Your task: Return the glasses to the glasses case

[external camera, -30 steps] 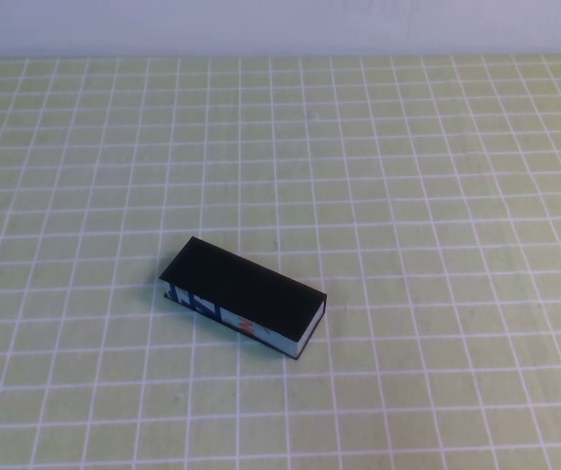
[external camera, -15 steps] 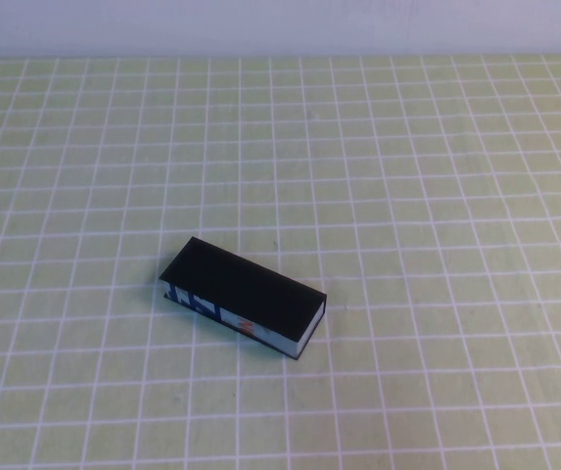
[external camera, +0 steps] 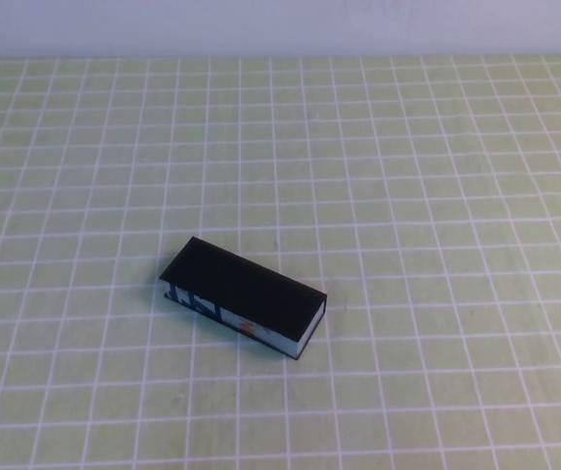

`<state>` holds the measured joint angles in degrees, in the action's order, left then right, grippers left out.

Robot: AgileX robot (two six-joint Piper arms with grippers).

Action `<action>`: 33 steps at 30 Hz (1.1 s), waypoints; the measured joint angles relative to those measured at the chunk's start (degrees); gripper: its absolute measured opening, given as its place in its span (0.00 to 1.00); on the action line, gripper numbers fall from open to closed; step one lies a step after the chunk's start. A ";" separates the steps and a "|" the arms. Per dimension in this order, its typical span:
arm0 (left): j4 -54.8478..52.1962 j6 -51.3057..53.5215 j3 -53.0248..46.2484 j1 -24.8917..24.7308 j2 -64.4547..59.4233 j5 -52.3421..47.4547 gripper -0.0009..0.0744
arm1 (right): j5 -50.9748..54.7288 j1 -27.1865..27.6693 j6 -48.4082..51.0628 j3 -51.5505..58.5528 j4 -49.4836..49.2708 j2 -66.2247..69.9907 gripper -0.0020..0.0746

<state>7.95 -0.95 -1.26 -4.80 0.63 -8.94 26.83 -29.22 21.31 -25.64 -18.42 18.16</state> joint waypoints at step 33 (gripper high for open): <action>-9.58 -5.64 -0.03 0.00 0.00 -11.54 0.01 | 0.00 4.38 0.00 0.00 -1.71 -3.36 0.00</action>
<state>-1.63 -6.59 -1.29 -4.80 0.63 -20.47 26.83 -24.83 21.31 -25.64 -20.13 14.80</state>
